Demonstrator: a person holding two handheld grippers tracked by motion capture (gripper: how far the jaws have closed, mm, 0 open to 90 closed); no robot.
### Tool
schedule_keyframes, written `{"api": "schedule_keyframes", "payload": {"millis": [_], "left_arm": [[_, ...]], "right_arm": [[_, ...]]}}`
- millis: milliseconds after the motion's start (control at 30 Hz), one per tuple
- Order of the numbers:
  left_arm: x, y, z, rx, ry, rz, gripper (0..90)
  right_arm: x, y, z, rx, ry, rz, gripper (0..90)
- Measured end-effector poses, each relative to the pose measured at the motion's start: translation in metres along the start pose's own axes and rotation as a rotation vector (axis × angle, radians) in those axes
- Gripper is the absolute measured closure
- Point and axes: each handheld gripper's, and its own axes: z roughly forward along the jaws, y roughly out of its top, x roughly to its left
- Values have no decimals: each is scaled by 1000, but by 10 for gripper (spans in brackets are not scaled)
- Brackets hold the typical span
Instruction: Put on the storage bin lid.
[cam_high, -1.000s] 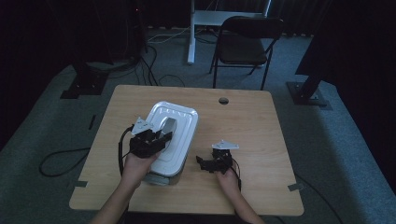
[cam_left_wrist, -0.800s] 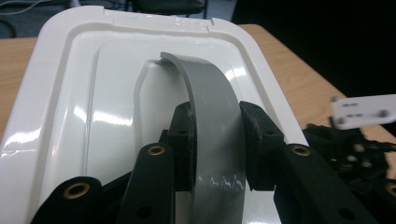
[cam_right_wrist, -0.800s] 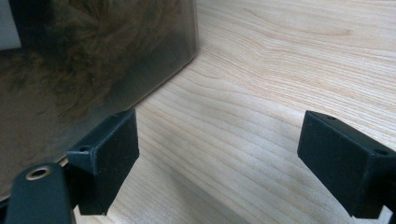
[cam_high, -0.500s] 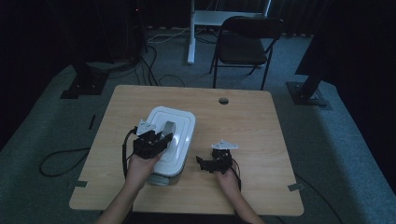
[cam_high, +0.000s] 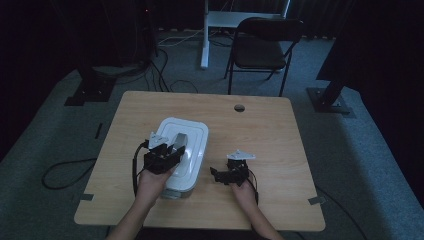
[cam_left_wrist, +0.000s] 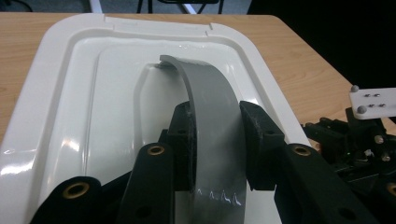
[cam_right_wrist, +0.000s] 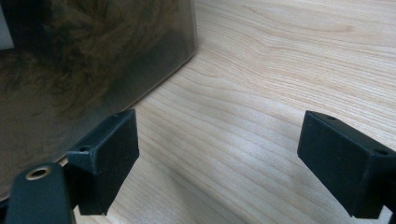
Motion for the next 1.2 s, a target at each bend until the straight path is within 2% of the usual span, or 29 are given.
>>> {"api": "schedule_keyframes", "payload": {"millis": [100,233,300,333,367,467,567,600,633,667,767,833,1000,1100,1133,1200], "left_arm": [[0,-1,1,1,7,5,685],[2,2,5,33,-2,2,683],[1,4,8,64,13,20,679],[1,4,8,64,13,20,676],[1,6,13,109,14,21,677],[1,7,14,112,19,20,677],[2,7,12,100,1,-2,675],[4,9,10,95,-2,-6,608],[4,9,10,95,-2,-6,598],[6,11,6,79,5,-18,548],[8,13,-1,62,3,-20,469],[9,14,-2,60,0,-18,455],[18,14,-14,20,7,-13,393],[22,13,-17,14,0,-17,360],[28,13,-22,-3,15,-14,353],[35,12,-27,-13,-6,-25,295]], "right_arm": [[0,0,0,1,-1,0,121],[0,0,1,2,1,-1,121],[0,0,0,4,3,5,121],[0,0,0,4,3,6,121],[0,0,1,4,4,7,121],[0,0,0,4,5,9,121],[-1,0,0,4,9,11,121],[-1,0,0,5,13,13,121],[-1,0,0,5,13,13,121],[-1,0,0,6,15,13,121],[-1,0,0,5,16,13,121],[-1,0,0,7,17,12,121],[-1,0,0,6,16,13,121],[-1,0,0,4,16,14,121],[-1,0,0,4,18,14,121],[-1,0,0,4,17,13,121]]}}
